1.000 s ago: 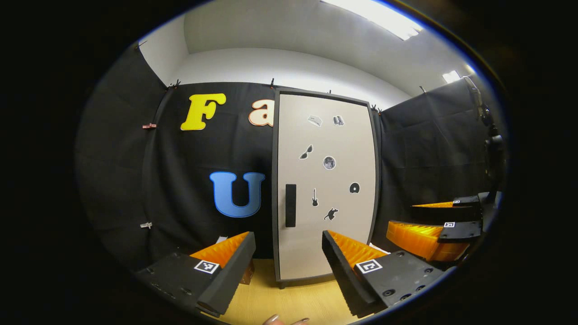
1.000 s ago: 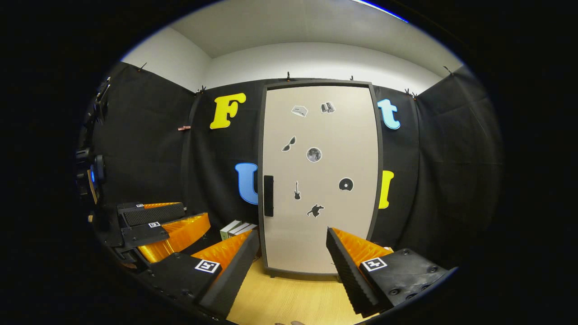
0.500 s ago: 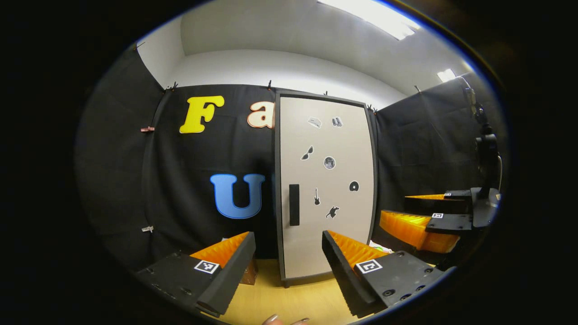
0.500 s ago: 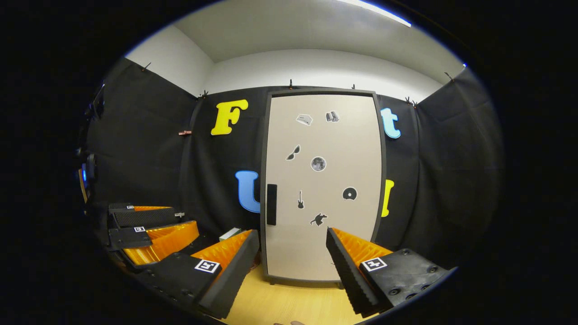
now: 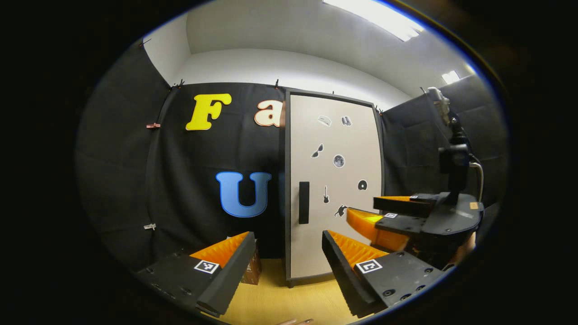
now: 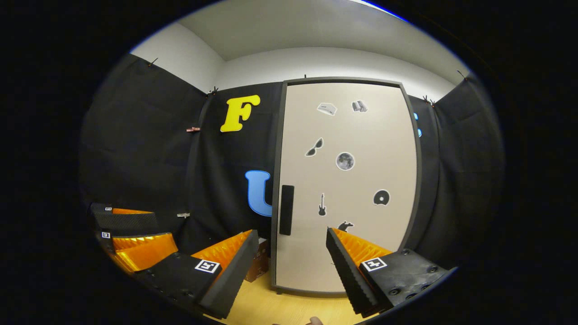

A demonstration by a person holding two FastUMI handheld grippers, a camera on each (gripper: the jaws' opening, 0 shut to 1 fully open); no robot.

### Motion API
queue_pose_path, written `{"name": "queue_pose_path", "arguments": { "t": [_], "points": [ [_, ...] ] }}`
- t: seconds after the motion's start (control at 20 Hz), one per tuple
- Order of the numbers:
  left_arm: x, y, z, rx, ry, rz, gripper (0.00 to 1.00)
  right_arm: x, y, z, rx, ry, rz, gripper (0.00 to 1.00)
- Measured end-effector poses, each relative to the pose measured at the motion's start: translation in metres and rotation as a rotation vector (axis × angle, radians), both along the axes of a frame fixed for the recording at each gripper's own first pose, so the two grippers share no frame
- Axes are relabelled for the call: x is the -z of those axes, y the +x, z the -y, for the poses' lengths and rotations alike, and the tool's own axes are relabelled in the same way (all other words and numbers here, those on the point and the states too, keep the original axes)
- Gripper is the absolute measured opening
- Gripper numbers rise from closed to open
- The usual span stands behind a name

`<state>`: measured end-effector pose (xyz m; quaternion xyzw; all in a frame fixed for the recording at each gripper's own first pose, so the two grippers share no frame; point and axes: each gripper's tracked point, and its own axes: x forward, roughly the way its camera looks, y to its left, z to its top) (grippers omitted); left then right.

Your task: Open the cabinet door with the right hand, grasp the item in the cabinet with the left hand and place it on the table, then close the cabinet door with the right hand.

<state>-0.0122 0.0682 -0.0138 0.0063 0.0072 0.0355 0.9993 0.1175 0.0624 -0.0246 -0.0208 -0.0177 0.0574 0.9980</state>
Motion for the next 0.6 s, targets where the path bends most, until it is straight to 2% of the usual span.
{"name": "queue_pose_path", "arguments": {
  "t": [0.2,0.35,0.6],
  "points": [
    [0.000,0.010,-0.023,-0.097,0.010,0.002,0.94,0.016,0.057,-0.018,-0.033,0.000,-0.013,0.98],
    [0.002,0.013,-0.036,-0.155,0.016,-0.002,0.94,0.023,0.096,-0.020,-0.006,0.019,-0.020,0.97],
    [0.000,0.011,-0.053,-0.227,0.001,0.000,0.94,0.030,0.140,-0.015,0.063,0.026,-0.020,0.97]
  ]
}}
